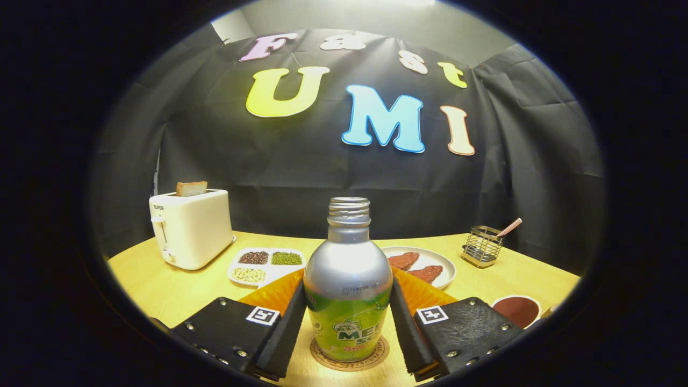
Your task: Take the bottle from table, then pour the juice into the cup, finally place the bottle on the coaster
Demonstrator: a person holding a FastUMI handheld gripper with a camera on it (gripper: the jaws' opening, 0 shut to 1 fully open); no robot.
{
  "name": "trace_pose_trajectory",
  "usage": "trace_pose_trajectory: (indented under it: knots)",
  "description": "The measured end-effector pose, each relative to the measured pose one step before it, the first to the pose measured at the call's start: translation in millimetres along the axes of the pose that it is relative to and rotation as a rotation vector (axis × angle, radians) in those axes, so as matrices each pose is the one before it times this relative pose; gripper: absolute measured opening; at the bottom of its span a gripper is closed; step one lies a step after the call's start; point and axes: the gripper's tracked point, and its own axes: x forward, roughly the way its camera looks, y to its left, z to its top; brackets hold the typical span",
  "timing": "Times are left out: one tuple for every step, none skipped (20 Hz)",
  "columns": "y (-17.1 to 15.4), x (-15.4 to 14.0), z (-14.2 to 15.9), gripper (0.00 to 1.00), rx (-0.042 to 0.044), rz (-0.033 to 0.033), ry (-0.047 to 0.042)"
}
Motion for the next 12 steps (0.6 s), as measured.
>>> trace_pose_trajectory:
  knots:
    - [-0.82,1.2,0.7,0.78,0.00701,-0.00275,-0.00529]
    - [-0.4,-0.47,-1.0,0.78,0.00732,0.00071,-0.00581]
    - [-0.06,0.0,0.69,0.78,0.00401,-0.00121,-0.00502]
    - [0.23,-1.08,-0.97,0.78,-0.00084,-0.00125,-0.00708]
    - [0.43,-0.99,0.59,0.78,-0.00583,-0.00318,0.00008]
    - [-2.63,0.04,-0.88,0.79,-0.0139,-0.01509,0.00767]
    - [-0.56,-4.27,1.77,0.86,-0.01247,-0.0014,0.00134]
    - [2.65,-0.49,6.26,0.92,-0.00303,0.01469,-0.01032]
    - [2.5,-0.8,6.17,0.98,0.00331,0.01337,-0.02003]
    - [-3.24,-6.1,12.73,0.98,0.00716,-0.00186,-0.01922]
    - [-3.04,-5.27,9.12,0.97,0.00874,-0.00328,-0.01107]
    - [-2.58,-5.11,9.53,0.97,0.01277,0.00063,-0.00895]
